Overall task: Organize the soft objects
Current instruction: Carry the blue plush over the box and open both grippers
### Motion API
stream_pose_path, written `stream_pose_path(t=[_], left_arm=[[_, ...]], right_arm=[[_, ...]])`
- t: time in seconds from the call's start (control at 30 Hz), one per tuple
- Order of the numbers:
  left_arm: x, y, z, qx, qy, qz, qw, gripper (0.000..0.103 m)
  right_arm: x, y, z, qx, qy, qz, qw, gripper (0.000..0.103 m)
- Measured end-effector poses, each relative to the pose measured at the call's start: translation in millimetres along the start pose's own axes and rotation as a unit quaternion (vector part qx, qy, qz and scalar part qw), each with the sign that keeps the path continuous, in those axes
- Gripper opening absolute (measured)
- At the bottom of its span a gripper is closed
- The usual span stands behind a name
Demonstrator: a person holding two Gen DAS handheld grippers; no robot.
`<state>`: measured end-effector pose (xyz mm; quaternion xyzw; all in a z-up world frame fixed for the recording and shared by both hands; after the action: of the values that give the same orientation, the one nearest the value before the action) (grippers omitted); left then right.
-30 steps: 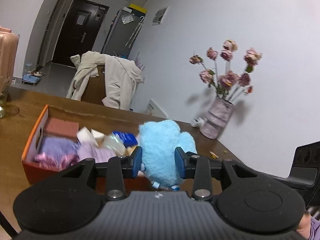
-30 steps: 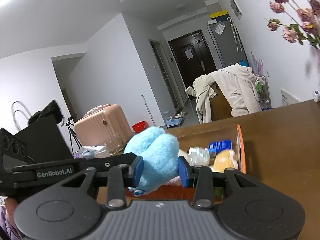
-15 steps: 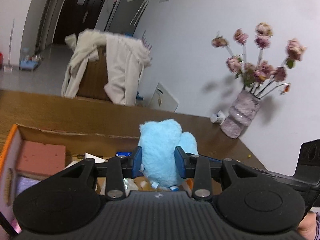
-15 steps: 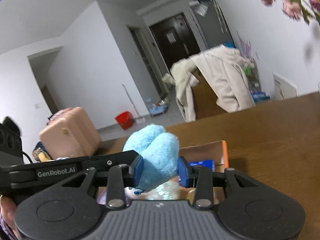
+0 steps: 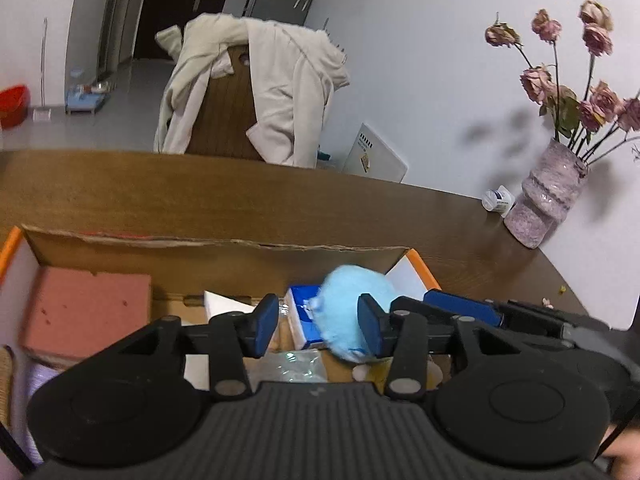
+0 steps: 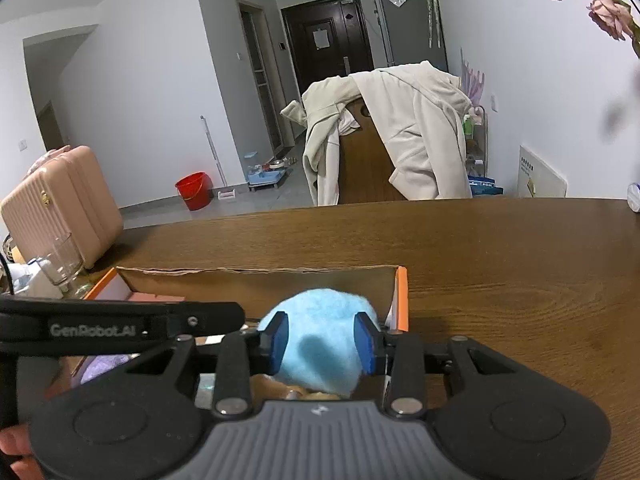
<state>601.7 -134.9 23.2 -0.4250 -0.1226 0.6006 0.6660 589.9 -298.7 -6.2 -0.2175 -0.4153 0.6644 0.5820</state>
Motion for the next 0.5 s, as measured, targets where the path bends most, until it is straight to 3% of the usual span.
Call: stream_pose_path(t=[0.23,0.5], left_arm=[[-9.1,-0.9,57.3,-0.032,-0.018,-0.042,0.9984,0.058],[3.8,17.5,140.2,-0.083,-0.086,-0.076,0.9898,0.071]], right_arm=[[16.3,-12.4,44.3,-0.014,0.000,0.030,0.999,0.043],[48.2,-16.2,119.8,-0.039,0.009,0.065,0.997,0.058]])
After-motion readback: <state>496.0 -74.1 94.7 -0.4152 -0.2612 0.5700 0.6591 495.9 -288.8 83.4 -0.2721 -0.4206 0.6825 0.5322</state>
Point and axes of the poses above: each gripper's, at about its wrist camera, not at the fingertips, and z roughly against the way its jaws point, x to its left, y to its underside, the point moved 4 cm from there along -z, roughly the way its jaws point, and after that the axes turned 5 degrees about z, right-handed, at the moved point
